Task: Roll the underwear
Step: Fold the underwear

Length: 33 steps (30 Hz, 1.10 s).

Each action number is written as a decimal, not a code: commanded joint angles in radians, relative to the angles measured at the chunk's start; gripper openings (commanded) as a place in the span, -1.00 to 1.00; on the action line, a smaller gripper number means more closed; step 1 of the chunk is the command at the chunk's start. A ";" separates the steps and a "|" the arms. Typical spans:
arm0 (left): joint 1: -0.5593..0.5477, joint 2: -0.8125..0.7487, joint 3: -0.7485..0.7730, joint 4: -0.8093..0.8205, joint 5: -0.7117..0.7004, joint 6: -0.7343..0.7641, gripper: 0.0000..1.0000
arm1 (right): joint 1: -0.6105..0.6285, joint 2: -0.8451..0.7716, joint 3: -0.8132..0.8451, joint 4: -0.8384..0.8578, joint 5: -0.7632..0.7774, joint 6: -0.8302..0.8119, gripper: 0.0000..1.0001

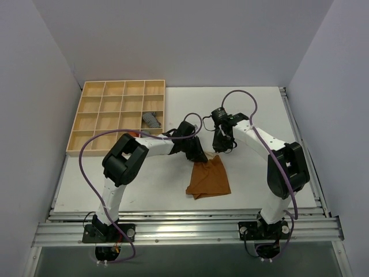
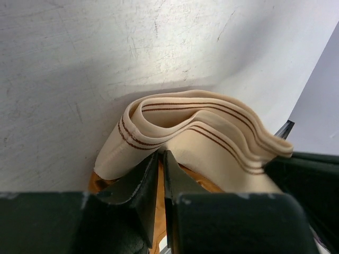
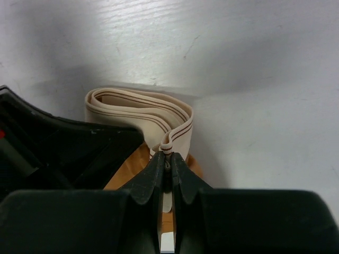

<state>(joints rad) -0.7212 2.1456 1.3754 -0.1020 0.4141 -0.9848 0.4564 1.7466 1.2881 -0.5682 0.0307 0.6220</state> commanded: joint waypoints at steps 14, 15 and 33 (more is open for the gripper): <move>-0.003 0.030 -0.035 0.038 -0.060 -0.037 -0.66 | 0.039 -0.110 -0.104 0.206 -0.255 -0.103 -0.25; -0.001 0.030 -0.036 0.038 -0.058 -0.038 -0.67 | 0.038 -0.117 -0.107 0.196 -0.253 -0.111 -0.21; -0.001 0.046 -0.016 -0.008 -0.069 -0.015 -0.67 | -0.002 -0.455 -0.404 0.128 -0.089 -0.097 0.06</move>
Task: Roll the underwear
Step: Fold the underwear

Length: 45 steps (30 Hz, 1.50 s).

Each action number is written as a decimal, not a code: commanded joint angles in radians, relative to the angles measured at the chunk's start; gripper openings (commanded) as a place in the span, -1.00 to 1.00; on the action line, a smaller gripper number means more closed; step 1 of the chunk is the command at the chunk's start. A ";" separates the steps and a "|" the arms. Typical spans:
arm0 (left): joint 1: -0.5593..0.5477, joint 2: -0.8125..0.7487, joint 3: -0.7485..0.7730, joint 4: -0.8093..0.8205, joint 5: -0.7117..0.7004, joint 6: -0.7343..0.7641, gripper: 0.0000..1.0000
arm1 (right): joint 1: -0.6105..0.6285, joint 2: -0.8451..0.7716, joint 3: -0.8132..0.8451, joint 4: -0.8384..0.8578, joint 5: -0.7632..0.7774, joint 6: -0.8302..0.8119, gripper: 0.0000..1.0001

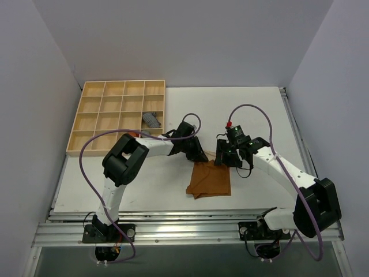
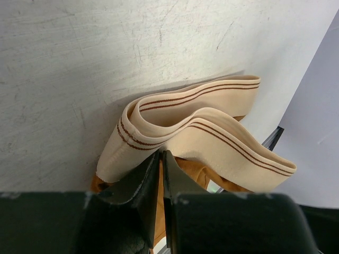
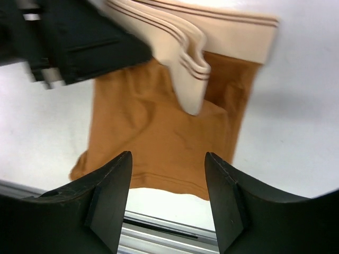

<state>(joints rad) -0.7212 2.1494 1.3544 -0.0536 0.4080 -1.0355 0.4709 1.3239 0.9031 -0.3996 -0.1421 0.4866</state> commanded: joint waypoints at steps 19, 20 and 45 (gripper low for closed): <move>0.006 0.050 0.022 -0.097 -0.070 0.043 -0.68 | -0.167 0.078 -0.224 0.242 -0.117 -0.009 0.07; 0.005 0.050 0.022 -0.098 -0.069 0.043 -0.68 | -0.167 0.095 -0.228 0.246 -0.108 -0.008 0.07; 0.011 0.078 0.037 -0.074 -0.080 -0.008 -0.76 | 0.017 0.083 -0.031 0.102 0.059 0.136 -1.00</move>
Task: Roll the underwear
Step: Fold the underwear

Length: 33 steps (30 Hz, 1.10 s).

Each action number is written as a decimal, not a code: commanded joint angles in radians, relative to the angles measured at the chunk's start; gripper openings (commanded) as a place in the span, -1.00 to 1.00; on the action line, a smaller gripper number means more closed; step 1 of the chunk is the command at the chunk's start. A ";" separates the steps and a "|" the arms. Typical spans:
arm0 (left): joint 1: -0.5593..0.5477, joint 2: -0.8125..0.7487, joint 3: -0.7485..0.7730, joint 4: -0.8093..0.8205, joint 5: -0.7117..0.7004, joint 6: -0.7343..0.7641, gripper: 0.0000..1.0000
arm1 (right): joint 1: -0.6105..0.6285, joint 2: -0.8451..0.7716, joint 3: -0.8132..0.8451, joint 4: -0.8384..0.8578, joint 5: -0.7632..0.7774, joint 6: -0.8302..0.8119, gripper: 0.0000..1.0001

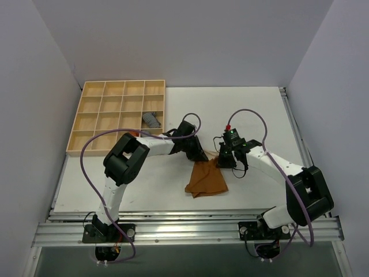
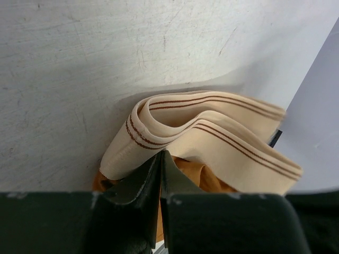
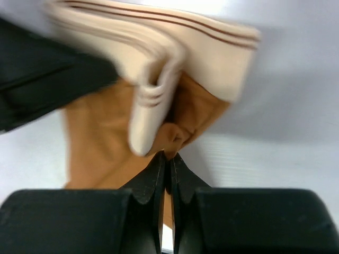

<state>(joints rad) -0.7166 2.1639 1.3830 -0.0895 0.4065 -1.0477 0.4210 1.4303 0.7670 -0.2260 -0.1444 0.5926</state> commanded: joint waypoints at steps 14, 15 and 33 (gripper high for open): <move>0.005 0.034 0.004 -0.064 -0.077 0.006 -0.75 | 0.177 0.171 0.223 -0.053 0.032 0.036 -1.00; 0.008 0.013 -0.007 -0.073 -0.078 0.009 -0.69 | 0.177 0.170 0.216 -0.056 0.037 0.042 -1.00; 0.062 -0.131 0.074 -0.509 -0.040 0.167 -0.08 | 0.176 0.128 0.201 -0.110 0.088 0.042 -1.00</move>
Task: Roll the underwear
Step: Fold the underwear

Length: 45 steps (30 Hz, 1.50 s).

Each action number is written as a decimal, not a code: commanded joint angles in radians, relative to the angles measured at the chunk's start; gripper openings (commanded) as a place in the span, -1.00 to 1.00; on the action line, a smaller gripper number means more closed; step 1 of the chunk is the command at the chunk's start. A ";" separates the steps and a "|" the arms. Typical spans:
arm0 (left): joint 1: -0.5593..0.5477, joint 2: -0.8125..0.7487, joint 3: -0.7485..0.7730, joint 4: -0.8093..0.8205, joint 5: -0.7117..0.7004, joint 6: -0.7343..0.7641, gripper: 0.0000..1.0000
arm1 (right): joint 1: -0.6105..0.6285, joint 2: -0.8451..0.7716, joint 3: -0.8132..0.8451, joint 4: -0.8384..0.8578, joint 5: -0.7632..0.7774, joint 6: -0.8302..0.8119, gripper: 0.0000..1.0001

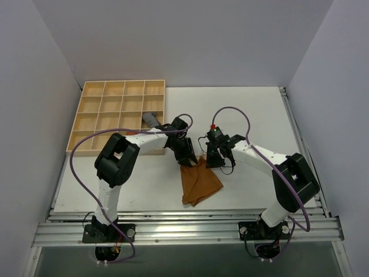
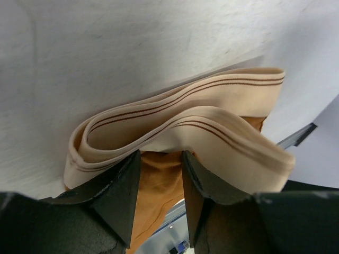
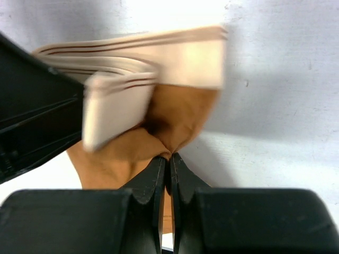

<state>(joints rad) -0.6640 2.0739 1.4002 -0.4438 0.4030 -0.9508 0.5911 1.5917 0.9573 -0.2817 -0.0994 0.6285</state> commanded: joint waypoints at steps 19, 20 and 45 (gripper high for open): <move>0.040 -0.244 -0.171 -0.007 0.031 0.130 -0.27 | -0.051 -0.081 -0.068 -0.103 0.075 0.040 -1.00; 0.035 -0.242 -0.181 0.010 0.034 0.126 -0.28 | -0.071 -0.087 -0.071 -0.108 0.075 0.033 -1.00; -0.108 0.002 -0.214 0.445 0.111 -0.019 -0.50 | -0.206 -0.165 -0.059 -0.183 0.015 -0.053 -1.00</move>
<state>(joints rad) -0.7597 2.0384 1.1748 -0.0387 0.5293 -0.9741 0.3912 1.4601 0.8608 -0.4091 -0.0605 0.5884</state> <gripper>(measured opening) 0.252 0.012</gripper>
